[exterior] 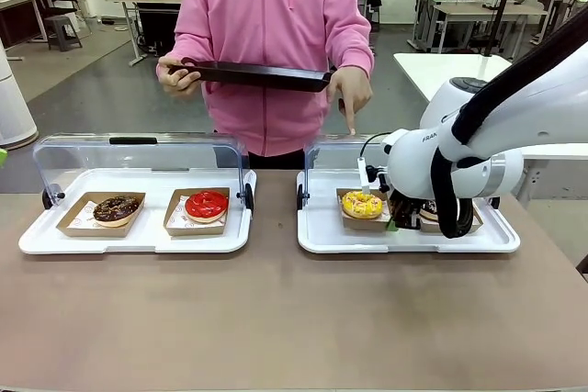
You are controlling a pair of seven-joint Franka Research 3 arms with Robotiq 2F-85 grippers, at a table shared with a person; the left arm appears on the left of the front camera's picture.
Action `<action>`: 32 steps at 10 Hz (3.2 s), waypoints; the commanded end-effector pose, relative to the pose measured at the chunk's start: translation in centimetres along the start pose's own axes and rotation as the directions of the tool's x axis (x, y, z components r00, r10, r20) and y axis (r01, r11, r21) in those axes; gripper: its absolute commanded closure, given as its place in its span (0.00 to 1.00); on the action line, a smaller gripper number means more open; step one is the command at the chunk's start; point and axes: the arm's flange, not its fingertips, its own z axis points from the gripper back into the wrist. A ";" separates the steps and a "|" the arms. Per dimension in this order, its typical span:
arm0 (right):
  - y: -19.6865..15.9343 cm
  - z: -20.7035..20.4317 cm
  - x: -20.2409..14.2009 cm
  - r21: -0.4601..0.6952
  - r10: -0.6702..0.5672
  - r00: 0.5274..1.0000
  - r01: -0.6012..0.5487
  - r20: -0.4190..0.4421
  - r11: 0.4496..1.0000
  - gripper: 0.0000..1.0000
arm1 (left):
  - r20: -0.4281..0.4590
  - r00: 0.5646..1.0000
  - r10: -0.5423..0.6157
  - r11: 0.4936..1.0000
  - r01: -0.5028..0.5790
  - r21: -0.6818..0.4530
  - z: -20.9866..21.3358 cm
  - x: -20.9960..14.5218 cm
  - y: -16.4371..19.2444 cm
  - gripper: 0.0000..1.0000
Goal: Provide the desired donut to the person.
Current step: Pick up and lift the Paper togo box containing the Donut pointed at by the person, then place the picked Paper togo box onto the Handle tray extended by the person.
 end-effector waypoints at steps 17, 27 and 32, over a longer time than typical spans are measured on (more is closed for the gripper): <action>16.9 31.6 -1.8 -0.207 0.156 0.979 -0.127 0.132 0.970 1.00 | 0.006 1.000 -0.008 1.000 0.008 -0.007 0.0 -0.1 0.1 0.00; 16.9 31.6 -1.8 -0.207 0.156 0.979 -0.127 0.132 0.970 1.00 | 0.006 1.000 -0.008 1.000 0.008 -0.007 0.0 -0.1 0.1 0.00; 16.9 31.6 -1.8 -0.207 0.156 0.979 -0.127 0.132 0.970 1.00 | 0.006 1.000 -0.008 1.000 0.008 -0.007 0.0 -0.1 0.1 0.00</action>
